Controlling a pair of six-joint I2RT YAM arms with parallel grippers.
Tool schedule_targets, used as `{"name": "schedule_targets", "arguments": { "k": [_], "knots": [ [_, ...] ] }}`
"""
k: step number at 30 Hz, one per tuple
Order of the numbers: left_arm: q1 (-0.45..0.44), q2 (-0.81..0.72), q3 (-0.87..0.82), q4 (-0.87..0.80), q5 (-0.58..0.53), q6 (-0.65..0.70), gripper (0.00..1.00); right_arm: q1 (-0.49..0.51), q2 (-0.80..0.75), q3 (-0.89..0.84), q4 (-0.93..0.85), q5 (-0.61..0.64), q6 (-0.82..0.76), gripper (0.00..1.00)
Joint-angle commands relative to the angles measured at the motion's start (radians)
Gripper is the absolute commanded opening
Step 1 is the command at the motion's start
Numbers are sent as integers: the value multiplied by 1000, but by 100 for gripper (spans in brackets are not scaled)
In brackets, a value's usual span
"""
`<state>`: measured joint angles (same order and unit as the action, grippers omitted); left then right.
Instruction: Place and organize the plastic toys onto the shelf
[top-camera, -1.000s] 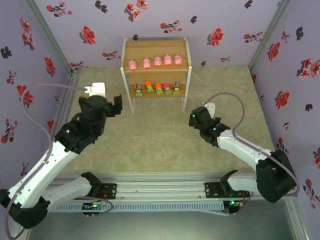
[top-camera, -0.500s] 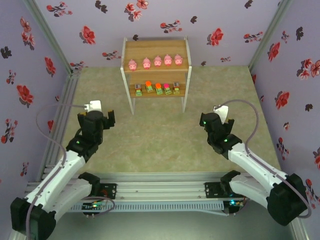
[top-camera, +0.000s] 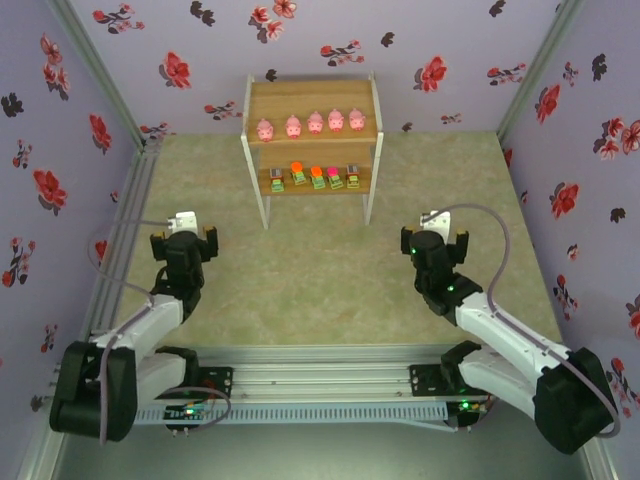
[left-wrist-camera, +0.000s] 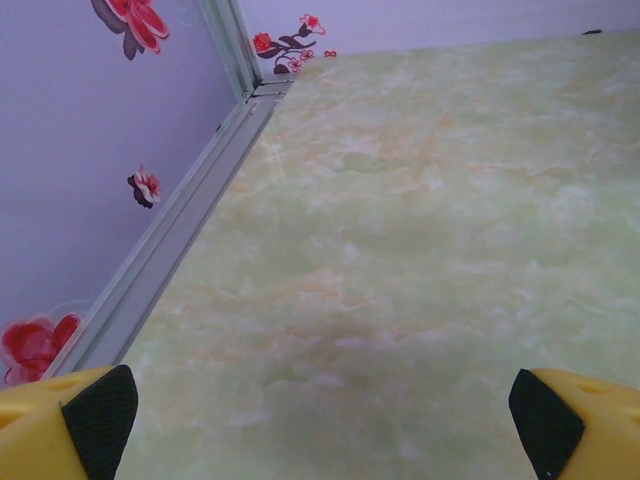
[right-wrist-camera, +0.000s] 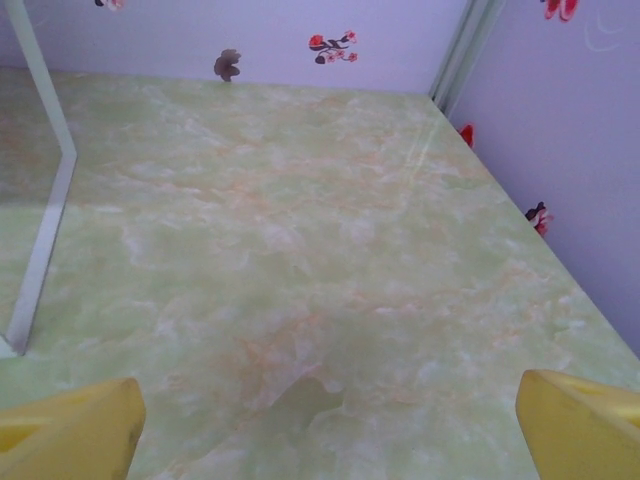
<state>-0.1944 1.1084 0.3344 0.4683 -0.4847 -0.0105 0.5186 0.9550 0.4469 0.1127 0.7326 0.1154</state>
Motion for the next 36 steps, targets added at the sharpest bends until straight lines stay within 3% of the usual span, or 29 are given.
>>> {"name": "schedule_targets", "arguments": {
  "k": [1,9,17,22,26,30,36],
  "knots": [
    [19,57,-21,193,49,47,100,-23,-18,-38,156,39,-59,96],
    [114,186,-58,370,147,0,100,-119,26,-115,343,-46,-84,95],
    [135,350,-4,477,231,17,100,-185,176,-136,500,-111,-94,95],
    [138,400,31,451,305,47,100,-290,235,-196,656,-223,-27,95],
    [172,436,12,507,413,45,100,-372,288,-174,647,-315,20,94],
    [193,431,26,474,487,49,100,-375,304,-181,672,-302,11,93],
    [203,430,45,437,490,32,100,-393,358,-162,733,-273,-36,93]
  ]
}}
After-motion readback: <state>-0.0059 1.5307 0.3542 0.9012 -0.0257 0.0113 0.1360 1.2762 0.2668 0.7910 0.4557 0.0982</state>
